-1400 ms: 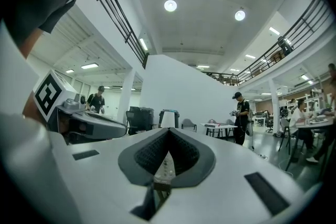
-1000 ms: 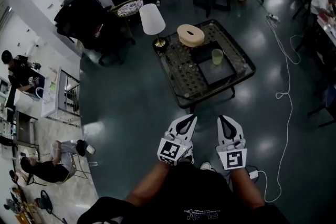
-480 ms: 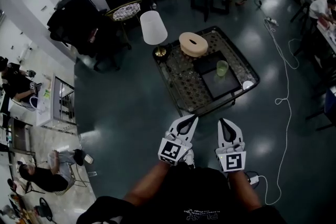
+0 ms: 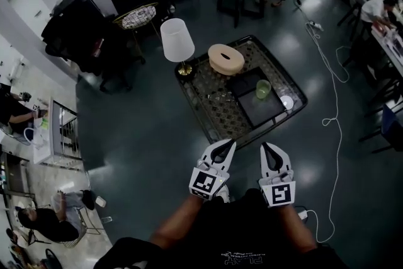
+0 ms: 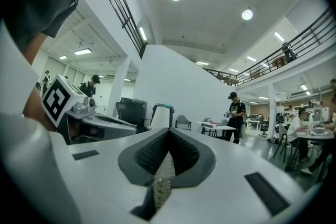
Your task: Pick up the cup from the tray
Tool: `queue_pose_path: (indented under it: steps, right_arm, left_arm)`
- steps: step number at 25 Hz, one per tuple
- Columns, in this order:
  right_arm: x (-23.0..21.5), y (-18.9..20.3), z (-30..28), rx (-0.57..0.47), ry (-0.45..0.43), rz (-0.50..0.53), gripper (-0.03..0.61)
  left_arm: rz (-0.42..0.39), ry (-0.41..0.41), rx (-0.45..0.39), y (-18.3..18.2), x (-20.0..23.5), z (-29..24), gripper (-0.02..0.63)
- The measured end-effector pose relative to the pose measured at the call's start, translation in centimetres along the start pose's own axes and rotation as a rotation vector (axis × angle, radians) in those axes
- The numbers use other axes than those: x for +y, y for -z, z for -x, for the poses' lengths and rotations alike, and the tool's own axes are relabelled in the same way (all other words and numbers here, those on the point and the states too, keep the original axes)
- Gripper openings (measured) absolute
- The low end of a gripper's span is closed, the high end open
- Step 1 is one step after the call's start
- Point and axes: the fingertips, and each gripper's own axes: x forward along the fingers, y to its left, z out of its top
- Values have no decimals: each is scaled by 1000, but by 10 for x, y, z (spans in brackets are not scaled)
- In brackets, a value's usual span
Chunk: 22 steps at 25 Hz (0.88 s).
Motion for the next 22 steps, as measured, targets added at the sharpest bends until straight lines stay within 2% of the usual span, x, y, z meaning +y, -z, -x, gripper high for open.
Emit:
queue_pose_path:
  steps: [11,17,22]
  right_arm:
    - [-34,-4,-36,-26,5,-41,9]
    - [-66,7,-53,-16,-15,-59,9]
    - [-104,15,-68,-17,-32,-67,9]
  left_arm:
    - [-18,23,14,-8,1,-49,8]
    - [-60,-8,33,-6,7,-84,8]
    - [-33,-34,60,-1,10,-121,8]
